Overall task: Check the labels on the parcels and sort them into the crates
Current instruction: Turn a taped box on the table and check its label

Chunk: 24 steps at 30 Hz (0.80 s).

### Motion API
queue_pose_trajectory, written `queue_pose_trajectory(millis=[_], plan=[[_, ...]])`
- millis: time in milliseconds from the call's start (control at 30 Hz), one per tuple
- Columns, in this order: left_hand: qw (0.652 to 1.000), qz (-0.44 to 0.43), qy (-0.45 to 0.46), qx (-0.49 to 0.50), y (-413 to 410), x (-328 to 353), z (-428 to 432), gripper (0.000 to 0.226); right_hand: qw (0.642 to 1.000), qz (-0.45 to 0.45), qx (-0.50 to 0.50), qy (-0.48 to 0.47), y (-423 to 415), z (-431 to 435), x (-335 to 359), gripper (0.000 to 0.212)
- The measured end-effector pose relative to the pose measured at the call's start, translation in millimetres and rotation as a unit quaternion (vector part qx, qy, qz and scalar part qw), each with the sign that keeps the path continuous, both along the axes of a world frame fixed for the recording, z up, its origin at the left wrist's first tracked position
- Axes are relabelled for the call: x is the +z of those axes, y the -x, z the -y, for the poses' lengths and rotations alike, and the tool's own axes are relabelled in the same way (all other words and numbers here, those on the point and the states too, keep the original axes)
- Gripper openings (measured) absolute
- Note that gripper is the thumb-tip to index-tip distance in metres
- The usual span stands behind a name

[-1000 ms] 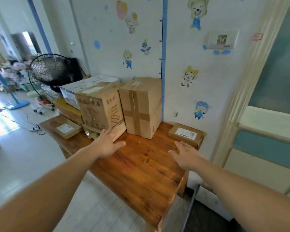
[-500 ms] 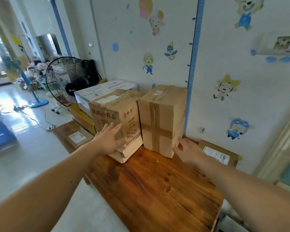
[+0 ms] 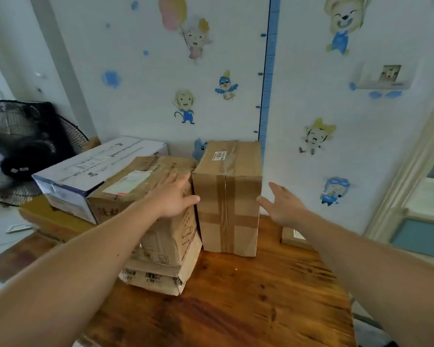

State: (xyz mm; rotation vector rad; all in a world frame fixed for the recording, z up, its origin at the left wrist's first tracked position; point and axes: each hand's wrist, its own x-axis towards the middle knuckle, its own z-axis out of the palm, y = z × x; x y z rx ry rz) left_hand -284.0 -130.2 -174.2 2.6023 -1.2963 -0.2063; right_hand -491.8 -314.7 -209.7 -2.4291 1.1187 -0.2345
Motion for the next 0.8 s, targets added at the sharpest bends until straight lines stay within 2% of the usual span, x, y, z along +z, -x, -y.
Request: queue_pose_trajectory(millis=[133, 267, 467, 567, 700, 800], plan=[[1.000, -0.006, 0.007, -0.027, -16, 1, 28, 0.083, 1.000, 0.009, -0.027, -0.003, -16, 3, 13, 0.076], [0.999, -0.005, 0.016, -0.029, -25, -3, 55, 0.094, 0.999, 0.035, -0.033, -0.009, -33, 12, 25, 0.075], [0.999, 0.044, -0.022, -0.021, -39, -6, 89, 0.107, 0.987, 0.098, -0.052, -0.114, -67, 35, 23, 0.078], [0.997, 0.043, -0.057, -0.028, -44, -15, 100, 0.112, 0.979, 0.122, -0.062, -0.147, -75, 40, 9, 0.072], [0.998, 0.047, -0.042, -0.024, -49, -28, 113, 0.094, 0.960, 0.196, -0.098, -0.173, -83, 46, -4, 0.061], [0.997, 0.061, -0.037, -0.019, -50, -29, 115, 0.082, 0.959, 0.199, -0.109, -0.169, -84, 47, -5, 0.059]])
